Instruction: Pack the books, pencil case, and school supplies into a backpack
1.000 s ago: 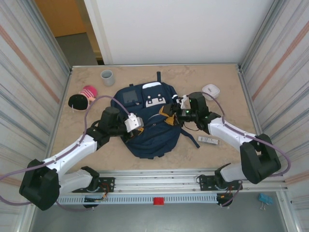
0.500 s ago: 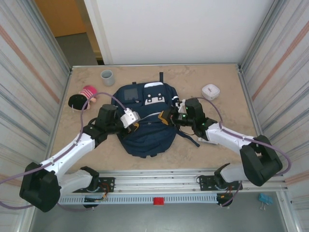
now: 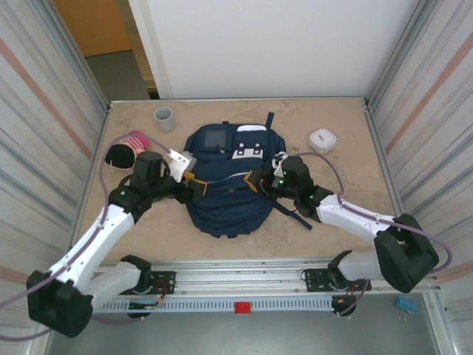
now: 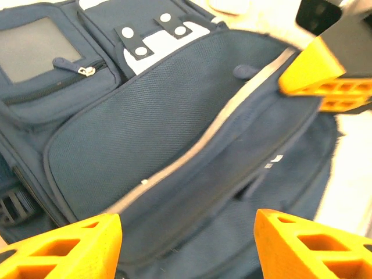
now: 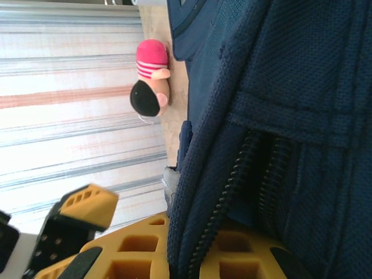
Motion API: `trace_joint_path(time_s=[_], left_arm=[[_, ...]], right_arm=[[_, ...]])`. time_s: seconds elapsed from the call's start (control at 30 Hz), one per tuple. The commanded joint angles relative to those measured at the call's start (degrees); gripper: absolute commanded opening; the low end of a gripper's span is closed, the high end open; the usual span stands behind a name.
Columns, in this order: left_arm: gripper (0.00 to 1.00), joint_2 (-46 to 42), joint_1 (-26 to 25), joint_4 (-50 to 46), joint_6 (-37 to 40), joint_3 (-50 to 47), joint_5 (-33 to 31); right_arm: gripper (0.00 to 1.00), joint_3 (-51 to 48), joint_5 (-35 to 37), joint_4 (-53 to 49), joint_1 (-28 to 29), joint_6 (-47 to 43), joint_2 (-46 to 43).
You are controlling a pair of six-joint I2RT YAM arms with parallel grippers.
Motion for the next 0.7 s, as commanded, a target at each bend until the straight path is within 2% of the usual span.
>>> trace_joint_path(time_s=[0.0,0.07,0.13,0.23,0.33,0.67], left_arm=[[0.62,-6.08,-0.48,-2.44,-19.96,-3.32,3.14],[0.62,-9.17,-2.28,0.51,-26.43,-6.82,3.55],[0.63,-11.68,-5.02,2.9,-30.17,-9.86,1.21],[0.63,-13.18,-9.53,7.71,-33.89,-14.23,-2.57],[0.63,-11.1,-12.0,12.92,-36.13,-16.45,-3.86],[0.67,-3.5,-13.04,18.26,-31.54,-13.6,-9.89]], right_arm=[[0.0,3.4,-1.35,3.73,0.97,-2.21,1.5],[0.0,4.07,-1.81,3.74,1.28,-2.6,2.04],[0.0,4.51,-1.91,3.82,1.69,-2.97,2.49],[0.0,4.89,-2.23,4.32,2.44,-3.19,3.1],[0.0,5.11,-2.89,4.98,2.85,-3.19,3.65],[0.0,6.5,-4.44,4.66,3.78,-3.75,4.85]])
